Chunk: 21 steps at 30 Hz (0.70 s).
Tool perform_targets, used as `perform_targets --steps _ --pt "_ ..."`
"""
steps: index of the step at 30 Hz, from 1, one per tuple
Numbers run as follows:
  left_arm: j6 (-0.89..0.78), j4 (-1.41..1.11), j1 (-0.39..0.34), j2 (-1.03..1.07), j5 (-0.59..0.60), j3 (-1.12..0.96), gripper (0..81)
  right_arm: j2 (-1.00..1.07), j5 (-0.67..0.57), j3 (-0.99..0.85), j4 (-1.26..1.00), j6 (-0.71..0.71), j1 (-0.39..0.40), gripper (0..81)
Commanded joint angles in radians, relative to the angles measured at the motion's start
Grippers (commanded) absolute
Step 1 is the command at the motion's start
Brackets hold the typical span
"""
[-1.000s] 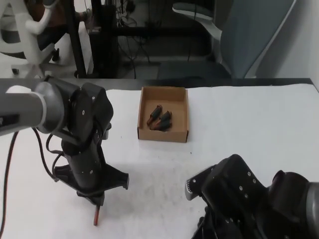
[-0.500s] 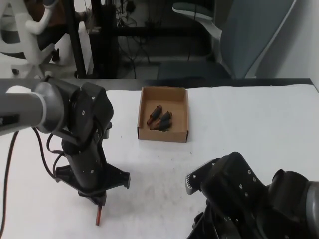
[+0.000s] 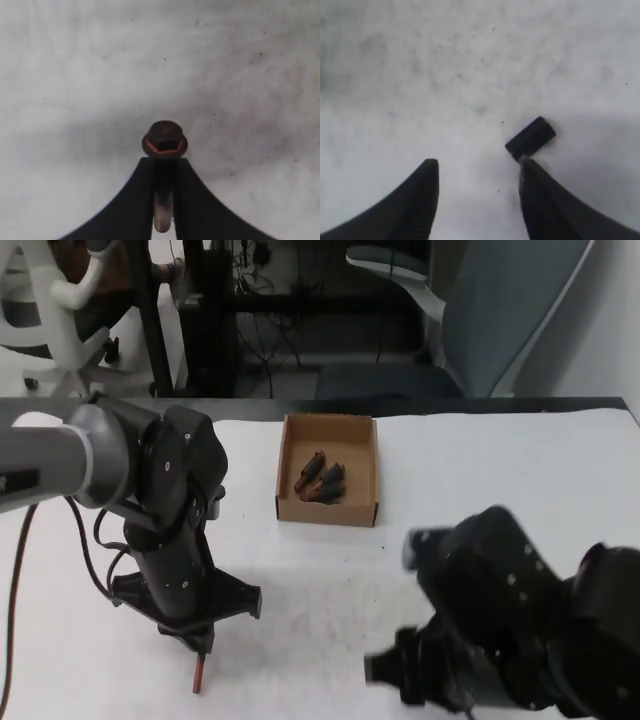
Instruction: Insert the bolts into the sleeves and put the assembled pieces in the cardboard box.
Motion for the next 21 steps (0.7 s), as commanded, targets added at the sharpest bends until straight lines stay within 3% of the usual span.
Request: perform_targets --steps 1,7,19,21 --pt "0.001 -0.006 0.001 -0.002 0.000 -0.010 1.7 -0.027 0.084 -0.018 0.040 0.115 0.000 48.0" --pt "0.075 -0.039 -0.004 -0.007 0.141 -0.010 1.7 0.080 -0.014 -0.023 0.127 0.295 -0.033 48.0" --pt "0.113 -0.142 -0.017 -0.245 0.142 -0.007 1.7 0.148 0.018 -0.033 0.043 0.619 -0.056 47.7" --pt "0.113 -0.142 -0.017 -0.275 0.142 -0.007 1.7 0.148 0.018 -0.033 0.043 0.639 -0.072 43.7"
